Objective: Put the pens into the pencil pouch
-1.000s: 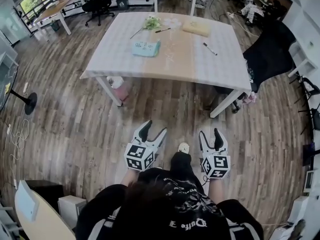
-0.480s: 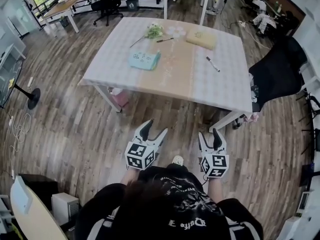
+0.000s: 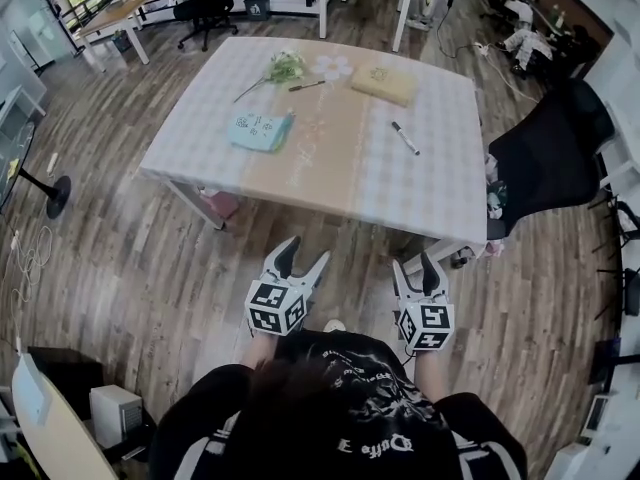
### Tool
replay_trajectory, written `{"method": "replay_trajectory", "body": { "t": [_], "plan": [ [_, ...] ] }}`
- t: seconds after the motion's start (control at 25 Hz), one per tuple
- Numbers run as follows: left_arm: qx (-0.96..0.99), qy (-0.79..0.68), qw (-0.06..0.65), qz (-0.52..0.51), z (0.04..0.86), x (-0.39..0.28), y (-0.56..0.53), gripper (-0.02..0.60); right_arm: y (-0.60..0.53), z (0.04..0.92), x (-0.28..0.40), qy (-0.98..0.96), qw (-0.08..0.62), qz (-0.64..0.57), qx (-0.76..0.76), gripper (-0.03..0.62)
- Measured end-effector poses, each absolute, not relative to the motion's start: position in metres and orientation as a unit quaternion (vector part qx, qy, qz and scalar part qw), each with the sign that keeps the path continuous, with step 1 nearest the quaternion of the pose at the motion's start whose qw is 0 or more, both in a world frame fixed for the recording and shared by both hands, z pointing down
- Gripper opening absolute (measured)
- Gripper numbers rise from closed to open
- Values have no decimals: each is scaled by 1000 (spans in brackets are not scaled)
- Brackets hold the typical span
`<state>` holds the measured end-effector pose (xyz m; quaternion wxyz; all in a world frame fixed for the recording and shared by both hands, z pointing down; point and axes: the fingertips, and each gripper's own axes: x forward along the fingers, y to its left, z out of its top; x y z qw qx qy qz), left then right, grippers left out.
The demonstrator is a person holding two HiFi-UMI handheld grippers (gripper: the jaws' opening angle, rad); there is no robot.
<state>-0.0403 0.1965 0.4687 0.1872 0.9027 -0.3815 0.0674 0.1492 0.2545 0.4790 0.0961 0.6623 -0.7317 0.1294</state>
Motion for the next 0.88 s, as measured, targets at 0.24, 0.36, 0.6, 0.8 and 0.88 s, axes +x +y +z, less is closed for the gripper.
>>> {"method": "replay_trajectory", "body": {
  "t": [0.24, 0.36, 0.6, 0.8, 0.88],
  "plan": [
    [904, -373, 193, 77, 474, -13, 179, 291, 237, 487, 172, -729, 98, 140, 663, 250],
    [905, -371, 192, 82, 477, -7, 169, 293, 228, 491, 177, -728, 95, 148, 663, 250],
    [908, -361, 189, 91, 484, 0, 126, 294, 197, 500, 185, -718, 80, 164, 671, 247],
    [917, -343, 177, 102, 488, 8, 72, 295, 154, 501, 195, -699, 77, 163, 692, 247],
    [922, -332, 169, 108, 487, 11, 49, 295, 134, 500, 200, -689, 75, 162, 703, 247]
  ]
}}
